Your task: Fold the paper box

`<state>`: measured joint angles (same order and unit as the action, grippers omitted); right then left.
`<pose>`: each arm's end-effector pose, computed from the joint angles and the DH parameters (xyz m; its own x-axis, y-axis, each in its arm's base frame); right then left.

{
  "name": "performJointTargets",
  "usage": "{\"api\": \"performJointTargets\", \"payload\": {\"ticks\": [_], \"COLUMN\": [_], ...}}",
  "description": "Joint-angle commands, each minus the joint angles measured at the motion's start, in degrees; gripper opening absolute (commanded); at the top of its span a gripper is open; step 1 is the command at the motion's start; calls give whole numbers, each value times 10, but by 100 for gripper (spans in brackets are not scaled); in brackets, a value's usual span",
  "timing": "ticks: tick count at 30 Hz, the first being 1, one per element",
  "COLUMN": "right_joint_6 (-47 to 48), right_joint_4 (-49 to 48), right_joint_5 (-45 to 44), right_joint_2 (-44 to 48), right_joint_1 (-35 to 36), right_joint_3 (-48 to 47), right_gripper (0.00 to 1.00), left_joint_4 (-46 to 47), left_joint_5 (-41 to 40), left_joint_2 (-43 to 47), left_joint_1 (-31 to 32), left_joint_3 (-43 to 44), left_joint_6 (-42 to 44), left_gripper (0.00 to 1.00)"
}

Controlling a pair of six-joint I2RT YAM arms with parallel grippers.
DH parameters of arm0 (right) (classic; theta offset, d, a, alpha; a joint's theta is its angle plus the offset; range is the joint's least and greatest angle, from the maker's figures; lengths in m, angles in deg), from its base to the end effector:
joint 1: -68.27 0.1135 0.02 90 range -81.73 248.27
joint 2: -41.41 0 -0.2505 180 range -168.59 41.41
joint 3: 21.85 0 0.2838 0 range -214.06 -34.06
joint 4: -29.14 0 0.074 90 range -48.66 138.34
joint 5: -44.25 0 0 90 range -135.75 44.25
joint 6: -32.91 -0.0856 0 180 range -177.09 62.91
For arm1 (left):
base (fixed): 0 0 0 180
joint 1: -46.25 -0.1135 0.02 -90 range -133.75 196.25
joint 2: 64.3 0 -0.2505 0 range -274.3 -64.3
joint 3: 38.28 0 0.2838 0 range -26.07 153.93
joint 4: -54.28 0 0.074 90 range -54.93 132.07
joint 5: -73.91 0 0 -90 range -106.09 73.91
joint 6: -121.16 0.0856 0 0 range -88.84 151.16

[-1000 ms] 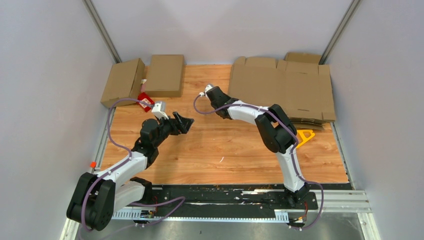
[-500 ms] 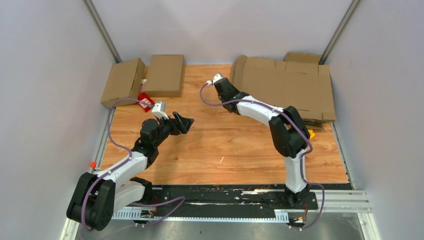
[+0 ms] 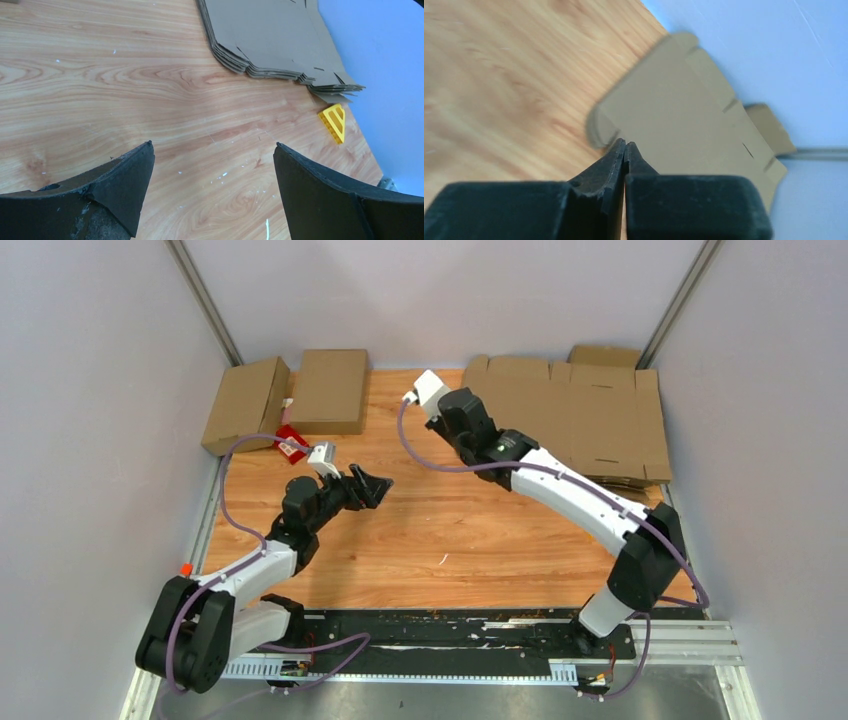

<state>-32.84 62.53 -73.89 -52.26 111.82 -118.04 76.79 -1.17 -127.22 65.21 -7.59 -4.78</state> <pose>0.3524 0.2793 0.2993 -0.2100 -0.6994 -0.6832 -0.4392 0.6918 -0.5732 0.2770 -0.1185 0.1587 -0.4544 -0.4436 -0.7725 0.3548 0.7053 -0.6137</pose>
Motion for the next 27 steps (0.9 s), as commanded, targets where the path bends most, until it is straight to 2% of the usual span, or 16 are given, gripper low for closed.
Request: {"api": "performJointTargets", "payload": {"ticks": [1, 2, 5, 7, 11, 14, 21, 27], "right_joint_6": [-37, -43, -54, -67, -136, -198, -273, -320], "right_joint_4": [23, 11, -18, -25, 14, 34, 37, -1], "right_joint_5": [55, 53, 23, 3, -11, 29, 79, 132], "right_joint_2": [44, 49, 43, 20, -44, -81, -160, -202], "right_joint_1": [30, 27, 21, 12, -29, -71, -107, -129], "right_joint_3": [34, 49, 78, 79, 33, 2, -54, -67], "right_gripper": [8, 17, 67, 79, 89, 99, 100, 95], "left_joint_4": [41, 42, 42, 41, 33, 29, 28, 29], "left_joint_5": [25, 25, 22, 18, 10, 3, -1, -2], "left_joint_2": [-8, -7, -6, -3, 6, 10, 7, 6], "left_joint_1": [3, 3, 3, 3, 3, 3, 3, 3], "left_joint_3": [20, 21, 18, 17, 14, 13, 13, 12], "left_joint_6": [-10, -11, -14, -13, -9, -5, -2, -1], "left_gripper": [96, 97, 97, 97, 97, 97, 97, 97]}}
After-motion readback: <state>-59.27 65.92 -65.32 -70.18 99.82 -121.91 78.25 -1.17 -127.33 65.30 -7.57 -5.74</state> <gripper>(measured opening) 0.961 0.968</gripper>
